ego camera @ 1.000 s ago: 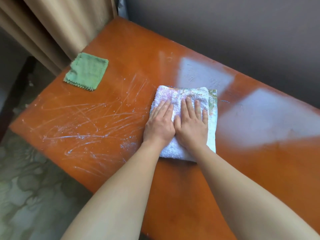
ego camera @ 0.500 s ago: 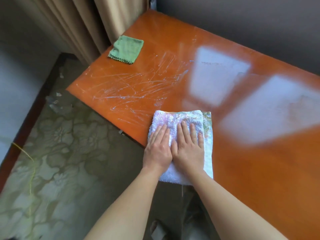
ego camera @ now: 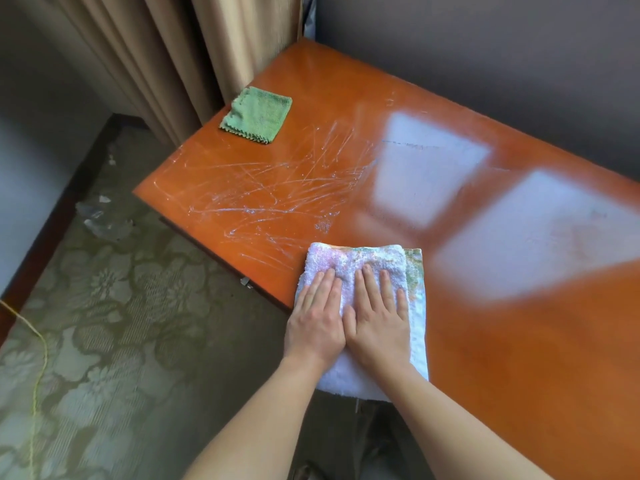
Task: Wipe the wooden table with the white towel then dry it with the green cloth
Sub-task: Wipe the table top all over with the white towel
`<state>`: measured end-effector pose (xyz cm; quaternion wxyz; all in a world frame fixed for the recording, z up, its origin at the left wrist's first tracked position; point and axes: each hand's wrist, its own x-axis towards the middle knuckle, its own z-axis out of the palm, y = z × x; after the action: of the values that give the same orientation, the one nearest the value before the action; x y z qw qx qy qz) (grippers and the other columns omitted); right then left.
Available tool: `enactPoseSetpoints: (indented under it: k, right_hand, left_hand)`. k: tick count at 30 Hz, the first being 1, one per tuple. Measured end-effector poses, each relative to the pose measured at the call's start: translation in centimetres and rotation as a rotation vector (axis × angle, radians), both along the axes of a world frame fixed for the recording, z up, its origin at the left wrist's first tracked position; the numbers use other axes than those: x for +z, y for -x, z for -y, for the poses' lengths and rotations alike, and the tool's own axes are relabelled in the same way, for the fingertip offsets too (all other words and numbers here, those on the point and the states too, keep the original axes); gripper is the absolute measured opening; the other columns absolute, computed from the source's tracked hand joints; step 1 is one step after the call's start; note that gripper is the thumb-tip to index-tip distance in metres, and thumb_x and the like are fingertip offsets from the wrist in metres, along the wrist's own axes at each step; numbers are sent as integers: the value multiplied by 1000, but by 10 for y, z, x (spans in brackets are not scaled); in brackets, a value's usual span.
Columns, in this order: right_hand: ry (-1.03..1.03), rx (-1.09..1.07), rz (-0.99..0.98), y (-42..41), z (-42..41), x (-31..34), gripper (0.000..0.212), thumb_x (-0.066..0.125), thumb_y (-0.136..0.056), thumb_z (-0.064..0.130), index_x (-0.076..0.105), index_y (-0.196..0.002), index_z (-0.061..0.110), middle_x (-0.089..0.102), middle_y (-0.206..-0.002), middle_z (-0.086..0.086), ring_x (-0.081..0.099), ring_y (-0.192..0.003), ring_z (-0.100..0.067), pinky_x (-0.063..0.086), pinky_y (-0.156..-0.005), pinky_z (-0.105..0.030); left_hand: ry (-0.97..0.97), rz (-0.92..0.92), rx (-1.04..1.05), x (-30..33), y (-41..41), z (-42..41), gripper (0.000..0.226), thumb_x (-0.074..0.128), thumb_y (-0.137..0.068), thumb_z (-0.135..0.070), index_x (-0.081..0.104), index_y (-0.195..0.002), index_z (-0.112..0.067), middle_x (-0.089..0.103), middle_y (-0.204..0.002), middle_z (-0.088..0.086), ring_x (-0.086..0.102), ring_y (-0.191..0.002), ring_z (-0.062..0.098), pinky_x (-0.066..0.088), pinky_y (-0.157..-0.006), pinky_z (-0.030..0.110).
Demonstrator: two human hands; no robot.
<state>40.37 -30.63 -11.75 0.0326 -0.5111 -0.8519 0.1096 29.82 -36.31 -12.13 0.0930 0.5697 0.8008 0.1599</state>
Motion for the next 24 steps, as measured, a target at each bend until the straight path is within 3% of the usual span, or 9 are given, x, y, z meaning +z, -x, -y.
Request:
enactPoseSetpoints:
  k: [9,18,24]
  right_hand:
    - [-34,50,-40,18,-31,0,65,36,-87,39,38,-149,19,29,-158,3,19,-148,-20,16,-116,-48]
    - [-6,45,-66,66,-104,3,65,32,-89,39,33,-152,21,24,-159,5,14,-149,-17,6,-118,-44]
    - [2,158,-97,104,-179,4,62,35,-91,38,36,-150,19,29,-158,3,20,-148,-22,8,-118,-45]
  left_hand:
    - [-44,8,5,3,17,-26,50,39,-93,-26,48,-138,-6,39,-149,9,29,-141,21,20,-113,38]
    - [-11,-14,23,8,65,-100,52,33,-94,-32,48,-137,-6,40,-148,8,31,-140,21,13,-114,33]
    - [-10,-23,110,6,96,-165,57,23,-94,-31,46,-139,-4,36,-151,10,27,-142,22,20,-116,40]
